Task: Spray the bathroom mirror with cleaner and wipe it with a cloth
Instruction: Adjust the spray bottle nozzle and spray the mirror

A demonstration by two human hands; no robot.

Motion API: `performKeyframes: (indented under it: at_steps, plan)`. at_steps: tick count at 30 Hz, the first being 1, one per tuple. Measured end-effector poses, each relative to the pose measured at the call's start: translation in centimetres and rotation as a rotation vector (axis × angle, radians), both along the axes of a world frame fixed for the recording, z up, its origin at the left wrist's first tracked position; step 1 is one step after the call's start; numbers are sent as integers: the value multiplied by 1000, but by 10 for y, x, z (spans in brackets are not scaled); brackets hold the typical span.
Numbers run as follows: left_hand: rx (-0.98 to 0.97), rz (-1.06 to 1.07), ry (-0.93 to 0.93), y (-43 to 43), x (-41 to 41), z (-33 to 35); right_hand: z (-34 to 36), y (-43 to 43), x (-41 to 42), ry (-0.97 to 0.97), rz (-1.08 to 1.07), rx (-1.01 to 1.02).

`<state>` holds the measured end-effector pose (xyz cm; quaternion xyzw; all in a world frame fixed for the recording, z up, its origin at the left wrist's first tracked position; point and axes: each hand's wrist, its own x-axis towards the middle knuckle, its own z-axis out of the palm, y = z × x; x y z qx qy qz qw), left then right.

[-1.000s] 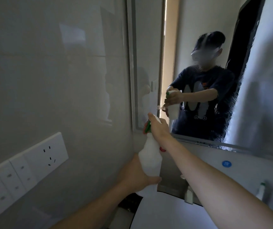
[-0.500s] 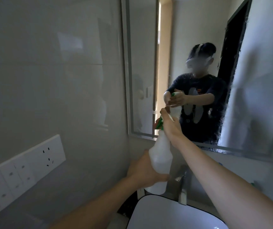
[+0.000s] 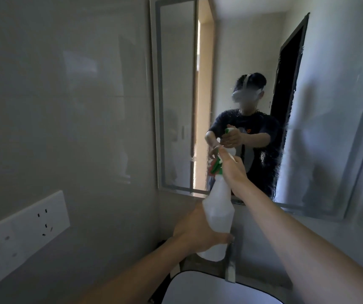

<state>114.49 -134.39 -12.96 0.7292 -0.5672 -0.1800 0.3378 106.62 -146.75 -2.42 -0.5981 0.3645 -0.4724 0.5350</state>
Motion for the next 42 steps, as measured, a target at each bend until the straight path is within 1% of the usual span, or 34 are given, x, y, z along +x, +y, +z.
performKeyframes:
  at_steps: [3, 8, 15, 20, 21, 24, 26, 30, 33, 36, 40, 42]
  plan:
    - [-29, 19, 24, 1, 7, 8, 12, 5, 8, 18, -13, -23]
    - [-97, 63, 35, 2, 26, 16, 28, 14, 29, -120, 31, -69]
    - [-157, 90, 74, 20, 45, 24, 36, 27, 60, 14, 102, -70]
    - [-111, 161, 32, 34, 61, 38, 46, 36, 84, -60, 143, -168]
    - [-103, 181, 15, 36, 65, 41, 49, 37, 88, -50, 148, -185]
    - [-85, 236, -72, 41, 75, 54, 59, 43, 95, -13, 131, -235]
    - [-79, 258, -109, 43, 82, 61, 65, 48, 99, -59, 132, -237]
    - [-86, 257, -144, 47, 87, 70, 71, 52, 102, -91, 124, -240]
    - [-101, 257, -136, 48, 85, 75, 76, 54, 101, -114, 95, -219]
    - [-119, 245, -145, 47, 82, 82, 81, 55, 97, -168, 22, -194]
    - [-141, 238, -175, 38, 76, 95, 91, 48, 85, -227, -60, -235]
    - [-169, 230, -163, 32, 72, 99, 98, 42, 76, -252, -65, -260]
